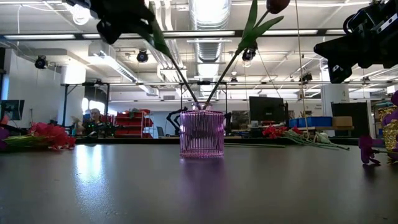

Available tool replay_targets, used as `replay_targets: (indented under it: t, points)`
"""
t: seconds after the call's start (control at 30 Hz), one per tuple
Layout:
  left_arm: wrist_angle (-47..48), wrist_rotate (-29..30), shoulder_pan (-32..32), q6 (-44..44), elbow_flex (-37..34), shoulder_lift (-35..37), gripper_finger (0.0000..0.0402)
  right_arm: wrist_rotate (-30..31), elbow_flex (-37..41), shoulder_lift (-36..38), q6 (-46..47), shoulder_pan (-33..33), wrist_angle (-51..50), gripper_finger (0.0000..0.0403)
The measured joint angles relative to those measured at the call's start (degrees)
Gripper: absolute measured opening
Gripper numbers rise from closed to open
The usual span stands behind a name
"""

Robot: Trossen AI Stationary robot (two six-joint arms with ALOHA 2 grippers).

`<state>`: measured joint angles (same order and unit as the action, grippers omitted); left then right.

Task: Sort flowers into vase by color
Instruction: Put the dark red flower into the pink violet vase

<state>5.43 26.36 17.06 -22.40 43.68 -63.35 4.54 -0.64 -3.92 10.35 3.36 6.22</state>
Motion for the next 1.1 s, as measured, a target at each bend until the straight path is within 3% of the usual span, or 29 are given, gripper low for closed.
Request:
replay_targets:
  t: [0.13,0.33,0.57,0.73,1.1]
  points:
    - [8.02,-0.39,0.55,0.62,5.51,-3.03,0.0158,0.02,0.00,0.00,-0.02,0.00,0.01,0.0013]
    - [31.53,-0.41,0.66,-4.29,18.61,-9.47,0.0183,0.02,0.00,0.00,-0.02,-0.02,0.00,0.0013]
    - [52.78,-0.40,1.78,-10.55,31.07,-15.86,0.0206,0.00,0.00,0.00,0.00,-0.01,0.01,0.0013]
    - [60.38,-0.41,4.14,-18.58,31.16,-16.48,0.0217,0.01,0.00,0.00,-0.02,-0.01,0.02,0.0013]
    - [59.54,4.24,9.17,-28.34,24.74,-11.97,0.0220,0.02,0.00,0.00,-0.02,0.00,0.00,0.0013]
